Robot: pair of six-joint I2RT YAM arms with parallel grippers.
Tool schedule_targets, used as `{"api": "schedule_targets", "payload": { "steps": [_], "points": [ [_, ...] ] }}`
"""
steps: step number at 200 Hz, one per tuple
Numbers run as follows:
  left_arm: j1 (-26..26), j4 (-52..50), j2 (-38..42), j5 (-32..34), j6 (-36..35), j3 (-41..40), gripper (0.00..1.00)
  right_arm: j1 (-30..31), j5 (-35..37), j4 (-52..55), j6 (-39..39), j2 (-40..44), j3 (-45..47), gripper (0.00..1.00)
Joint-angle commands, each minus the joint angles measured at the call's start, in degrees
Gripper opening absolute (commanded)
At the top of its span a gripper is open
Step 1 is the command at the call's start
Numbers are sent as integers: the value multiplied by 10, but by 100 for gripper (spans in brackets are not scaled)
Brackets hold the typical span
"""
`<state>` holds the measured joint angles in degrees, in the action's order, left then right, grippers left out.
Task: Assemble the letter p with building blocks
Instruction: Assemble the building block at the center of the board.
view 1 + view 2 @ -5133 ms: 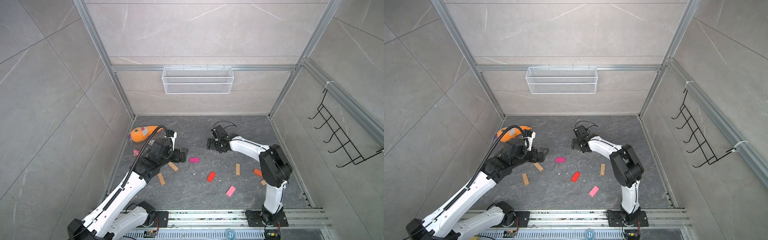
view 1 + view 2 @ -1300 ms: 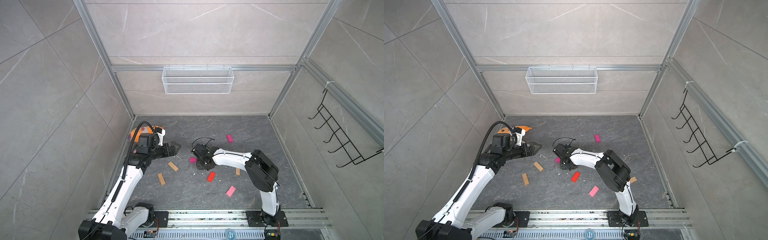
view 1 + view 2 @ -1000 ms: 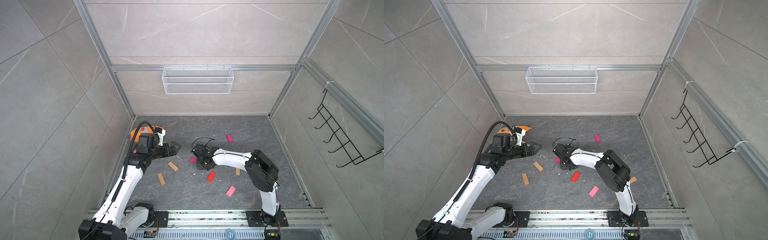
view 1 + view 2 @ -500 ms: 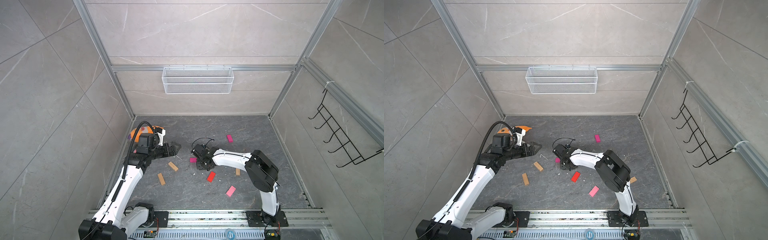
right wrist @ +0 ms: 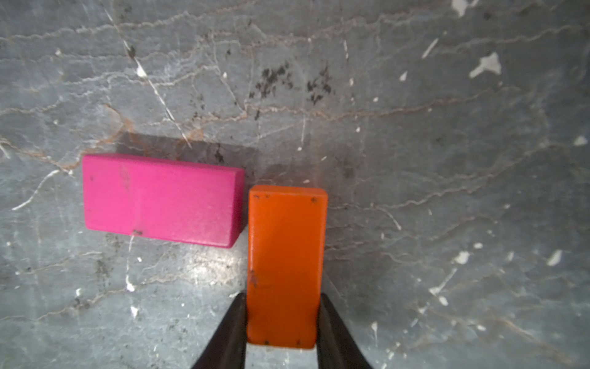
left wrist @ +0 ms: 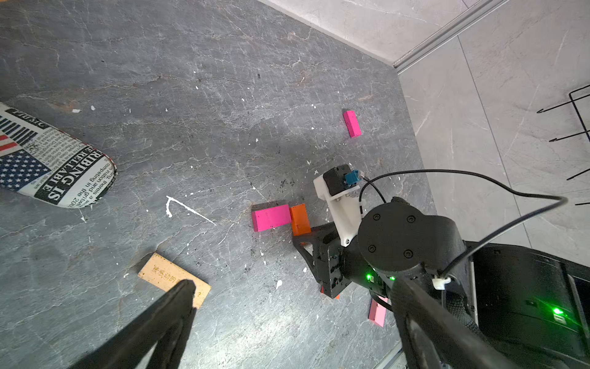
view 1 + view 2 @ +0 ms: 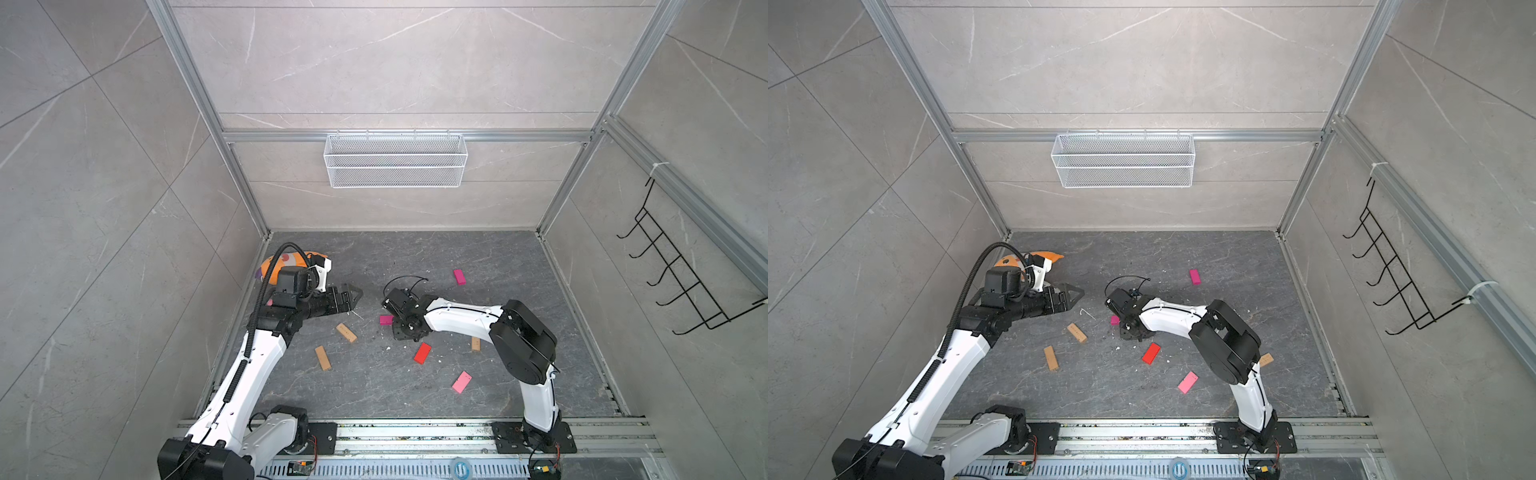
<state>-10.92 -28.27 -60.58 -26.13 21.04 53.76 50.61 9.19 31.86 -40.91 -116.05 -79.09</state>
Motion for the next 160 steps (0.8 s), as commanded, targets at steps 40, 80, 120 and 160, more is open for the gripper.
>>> {"api": "schedule_targets", "payload": {
  "steps": [40, 80, 120, 160],
  "points": [
    [4, 3, -1, -17, 5, 6, 99, 4, -6, 10, -3, -36, -15, 36],
    [4, 2, -1, -17, 5, 5, 99, 4, -5, 17, -5, -44, -26, 36],
    [5, 3, -3, -18, 6, 5, 99, 4, -7, 20, -8, -45, -23, 36],
    [5, 3, -3, -19, 6, 5, 99, 3, -5, 19, -7, -43, -19, 38]
  ]
}}
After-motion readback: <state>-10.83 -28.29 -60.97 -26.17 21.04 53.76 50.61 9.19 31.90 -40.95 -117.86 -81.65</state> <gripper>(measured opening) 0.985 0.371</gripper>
